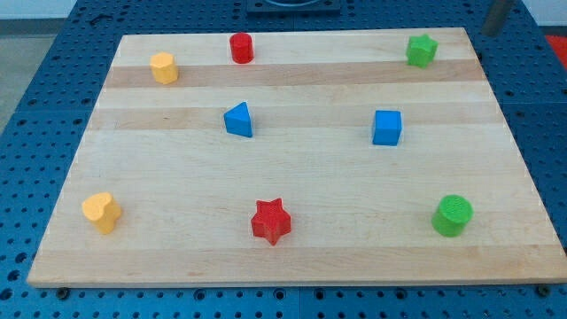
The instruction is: Point your arm towards blue cube
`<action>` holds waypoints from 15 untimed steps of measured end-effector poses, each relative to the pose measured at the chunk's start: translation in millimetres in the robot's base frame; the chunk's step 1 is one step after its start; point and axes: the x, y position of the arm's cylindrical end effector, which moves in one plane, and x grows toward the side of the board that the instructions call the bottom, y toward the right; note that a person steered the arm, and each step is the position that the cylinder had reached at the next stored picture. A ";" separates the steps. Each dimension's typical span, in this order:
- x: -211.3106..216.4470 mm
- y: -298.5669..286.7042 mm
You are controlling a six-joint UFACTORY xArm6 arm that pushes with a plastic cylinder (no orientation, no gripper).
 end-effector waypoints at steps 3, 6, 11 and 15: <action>14.5 -21.3; 17.0 -21.3; 161.3 -159.3; 270.8 -154.0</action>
